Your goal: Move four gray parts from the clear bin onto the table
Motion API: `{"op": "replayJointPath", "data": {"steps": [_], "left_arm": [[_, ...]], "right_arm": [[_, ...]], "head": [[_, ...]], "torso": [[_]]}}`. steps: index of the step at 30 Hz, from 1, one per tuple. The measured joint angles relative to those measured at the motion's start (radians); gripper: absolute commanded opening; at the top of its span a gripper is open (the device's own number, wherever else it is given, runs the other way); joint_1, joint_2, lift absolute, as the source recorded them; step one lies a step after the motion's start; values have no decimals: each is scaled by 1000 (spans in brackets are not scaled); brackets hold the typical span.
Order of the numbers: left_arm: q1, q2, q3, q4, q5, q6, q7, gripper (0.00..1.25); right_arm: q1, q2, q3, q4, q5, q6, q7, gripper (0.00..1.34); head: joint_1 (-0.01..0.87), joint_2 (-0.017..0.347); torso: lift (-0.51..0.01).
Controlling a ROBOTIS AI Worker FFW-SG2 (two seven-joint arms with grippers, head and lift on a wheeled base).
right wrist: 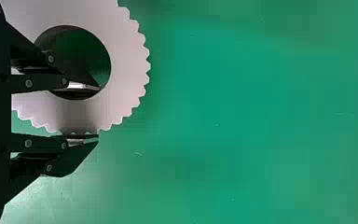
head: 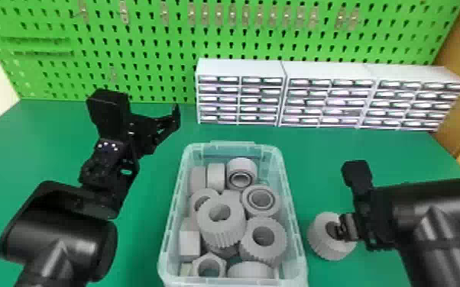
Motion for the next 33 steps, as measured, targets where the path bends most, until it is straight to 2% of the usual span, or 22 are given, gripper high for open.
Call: {"op": "replayJointPath", "data": {"steps": [3, 5, 10, 17, 33], "left_arm": [[-4, 0, -2, 0, 0, -1, 0, 1106], [-6, 0, -2, 0, 0, -1, 0, 1106], [-7, 0, -1, 0, 1, -1, 0, 1106], [-5, 0, -2, 0, 2, -1, 0, 1106], [-3, 0, 0, 0, 2, -1, 0, 1106]], "right_arm": [[0, 0, -2, 0, -5, -7, 0, 529], [3, -1, -1, -3, -6, -20, 0, 589], [11, 0, 0, -13, 3, -46, 0, 609], [10, 1, 7, -15, 15, -42, 0, 742], [-7, -6, 41, -28, 44, -18, 0, 804]], "head": [[686, 26], [686, 26], [686, 26], [686, 26], [686, 26]], "torso": [[-50], [-50], [-50], [-50], [-50]]}}
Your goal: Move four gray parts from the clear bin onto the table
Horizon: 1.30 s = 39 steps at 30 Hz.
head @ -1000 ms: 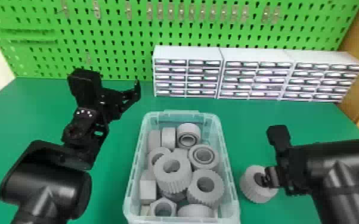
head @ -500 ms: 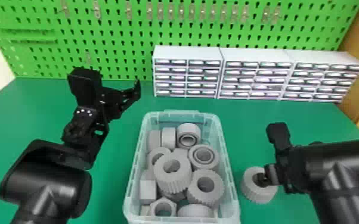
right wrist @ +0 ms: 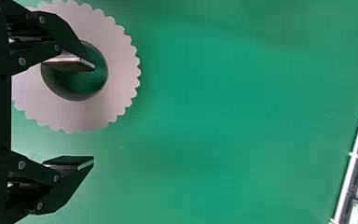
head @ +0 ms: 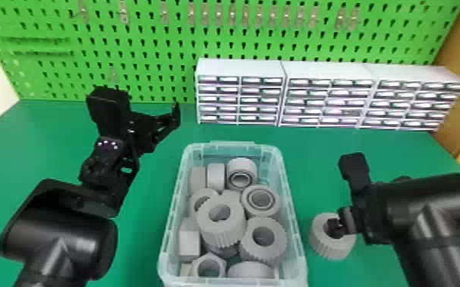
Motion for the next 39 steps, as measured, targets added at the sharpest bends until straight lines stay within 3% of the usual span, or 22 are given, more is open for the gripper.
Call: {"op": "replayJointPath", "data": {"steps": [8, 16, 22, 27, 39], "left_arm": [[1, 0, 3, 0, 0, 0, 0, 1106], [1, 0, 5, 0, 0, 0, 0, 1106], [7, 0, 7, 0, 1, 1, -1, 1106], [9, 0, 8, 0, 1, 3, -3, 1106], [10, 0, 7, 0, -3, 10, -5, 1106]], "right_arm": [[-19, -13, 2, -50, 4, 7, 0, 815], [-79, -62, 27, -103, -75, 45, 0, 815], [-126, -73, 76, -121, -118, 51, 0, 815], [-179, -73, 151, -123, -149, 52, 0, 815], [-259, -43, 326, -111, -257, 52, 0, 815]], "head": [[686, 26], [686, 26], [686, 26], [686, 26], [686, 26]], "torso": [[-50], [-50], [-50], [-50], [-50]]}}
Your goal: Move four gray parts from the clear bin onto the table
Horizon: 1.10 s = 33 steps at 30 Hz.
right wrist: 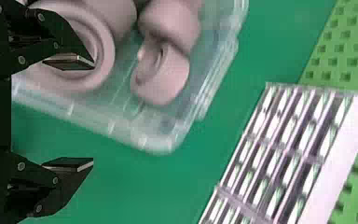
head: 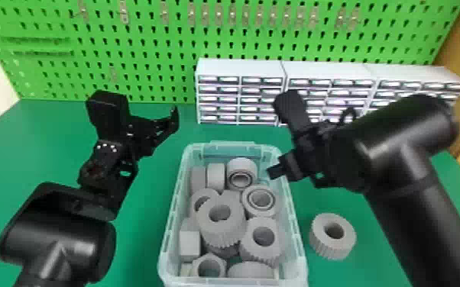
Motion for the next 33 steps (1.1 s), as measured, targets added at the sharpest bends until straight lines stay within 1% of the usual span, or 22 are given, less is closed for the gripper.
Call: {"op": "replayJointPath", "data": {"steps": [3, 6, 11, 16, 22, 33], "left_arm": [[0, 0, 1, 0, -1, 0, -1, 1106], [0, 0, 2, 0, -2, 2, -4, 1106], [0, 0, 3, 0, -4, 4, -7, 1106], [-1, 0, 2, 0, -7, 7, -10, 1106], [-9, 2, 3, 0, -11, 12, -14, 1106], [-19, 6, 7, 0, -18, 13, -14, 1106]], "right_arm": [[-6, 12, 34, 6, -30, 0, 0, 815], [-11, 17, 59, 15, -68, 0, 1, 816], [-23, 14, 89, 24, -122, 0, 1, 816], [-29, 12, 95, 24, -162, 0, 0, 816], [-26, 12, 95, 23, -196, 0, 0, 816], [-38, 6, 114, 23, -227, 0, 1, 816]], "head": [[686, 26], [686, 26], [686, 26], [686, 26], [686, 26], [686, 26]], "torso": [[-50], [-50], [-50], [-50], [-50], [-50]]}}
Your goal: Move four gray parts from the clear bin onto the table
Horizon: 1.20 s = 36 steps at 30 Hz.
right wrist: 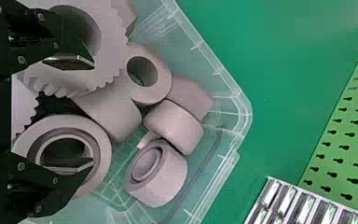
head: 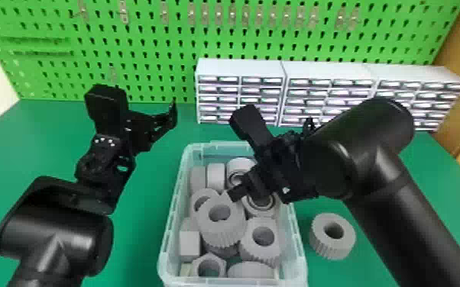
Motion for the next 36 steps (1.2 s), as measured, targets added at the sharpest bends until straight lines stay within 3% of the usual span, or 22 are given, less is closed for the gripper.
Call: {"op": "replayJointPath", "data": {"steps": [15, 27, 36], "left_arm": [[-3, 0, 16, -1, -4, 0, 0, 1106], [-3, -2, 18, -1, -6, 0, 0, 1106], [-3, -3, 15, -1, -5, 0, 0, 1106]], "right_arm": [[-12, -9, 34, 0, -21, 0, 0, 816], [32, -66, -42, -82, -57, 0, -1, 816], [52, -78, -39, -94, -80, 0, 0, 816]], "head": [[686, 26], [686, 26], [686, 26]], "torso": [[-50], [-50], [-50]]}}
